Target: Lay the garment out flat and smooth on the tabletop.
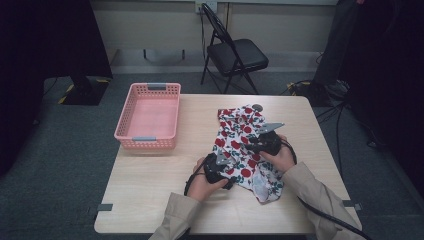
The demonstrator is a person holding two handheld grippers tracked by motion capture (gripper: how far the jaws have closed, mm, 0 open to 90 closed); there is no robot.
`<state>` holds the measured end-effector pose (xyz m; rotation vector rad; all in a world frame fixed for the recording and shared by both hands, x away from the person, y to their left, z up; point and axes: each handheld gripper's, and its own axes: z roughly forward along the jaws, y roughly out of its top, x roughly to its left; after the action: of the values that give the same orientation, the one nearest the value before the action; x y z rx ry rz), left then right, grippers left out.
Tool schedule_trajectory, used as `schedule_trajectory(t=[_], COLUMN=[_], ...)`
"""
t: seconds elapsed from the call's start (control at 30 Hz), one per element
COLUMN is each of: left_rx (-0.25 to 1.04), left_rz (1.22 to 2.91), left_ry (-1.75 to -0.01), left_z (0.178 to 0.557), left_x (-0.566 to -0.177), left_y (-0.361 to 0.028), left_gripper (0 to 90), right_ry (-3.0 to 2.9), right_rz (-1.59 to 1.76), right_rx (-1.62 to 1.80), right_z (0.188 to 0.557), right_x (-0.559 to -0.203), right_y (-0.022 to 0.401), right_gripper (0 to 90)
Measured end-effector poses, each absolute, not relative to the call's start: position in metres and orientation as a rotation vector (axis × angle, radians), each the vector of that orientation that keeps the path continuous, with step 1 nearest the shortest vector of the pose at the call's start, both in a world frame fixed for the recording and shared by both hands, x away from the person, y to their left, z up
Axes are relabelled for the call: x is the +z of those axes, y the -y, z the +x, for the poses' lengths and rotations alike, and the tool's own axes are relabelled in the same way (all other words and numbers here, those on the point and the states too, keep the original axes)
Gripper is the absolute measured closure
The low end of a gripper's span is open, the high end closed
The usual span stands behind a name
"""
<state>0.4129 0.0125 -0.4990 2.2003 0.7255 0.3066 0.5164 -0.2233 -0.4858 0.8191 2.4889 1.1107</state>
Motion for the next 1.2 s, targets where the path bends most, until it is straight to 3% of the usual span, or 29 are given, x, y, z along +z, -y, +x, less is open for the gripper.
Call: schedule_trajectory(t=[0.3,0.47,0.5,1.2], left_rx=[0.306,0.307,0.307,0.307], left_rz=[2.2,2.2,2.2,2.201], left_ry=[-0.726,-0.726,-0.726,-0.725], left_z=[0.413,0.413,0.413,0.413], left_x=[-0.499,-0.499,-0.499,-0.499], left_y=[-0.012,-0.012,-0.012,-0.012], left_gripper=[15.9,15.9,15.9,15.9], right_ry=[-2.499,-2.487,-2.493,-2.421], right_rz=[0.851,0.876,0.883,0.959], right_rx=[1.11,1.161,1.198,1.292], right_z=[0.52,0.52,0.521,0.522], right_x=[-0.491,-0.487,-0.486,-0.463], right_y=[0.217,0.221,0.226,0.264], right_gripper=[77.4,77.8,87.3,88.5])
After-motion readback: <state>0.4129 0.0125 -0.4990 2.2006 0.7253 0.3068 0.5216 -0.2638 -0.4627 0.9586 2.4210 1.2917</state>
